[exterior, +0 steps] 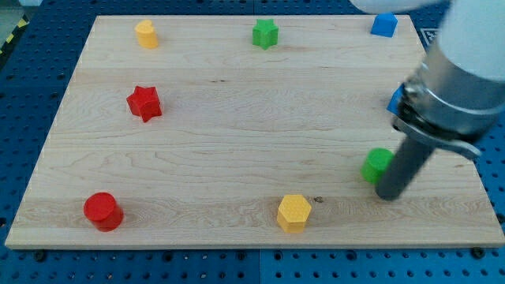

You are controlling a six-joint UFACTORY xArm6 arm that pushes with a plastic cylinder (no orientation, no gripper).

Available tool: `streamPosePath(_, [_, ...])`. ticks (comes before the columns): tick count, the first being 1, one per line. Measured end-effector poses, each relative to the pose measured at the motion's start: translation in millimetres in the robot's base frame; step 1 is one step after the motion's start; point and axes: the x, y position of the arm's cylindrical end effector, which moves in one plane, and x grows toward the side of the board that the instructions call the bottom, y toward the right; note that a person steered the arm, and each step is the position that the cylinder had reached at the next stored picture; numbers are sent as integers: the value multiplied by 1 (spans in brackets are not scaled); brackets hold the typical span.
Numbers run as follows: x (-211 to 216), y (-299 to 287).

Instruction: Move the green circle to the center

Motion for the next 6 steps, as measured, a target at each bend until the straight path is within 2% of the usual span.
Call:
streamPosePath(1, [-36,-24])
streamPosePath(2, [-46,-3])
streamPosePath(3, [-37,33])
streamPosePath(4, [-58,36])
streamPosePath(6, [-87,-47])
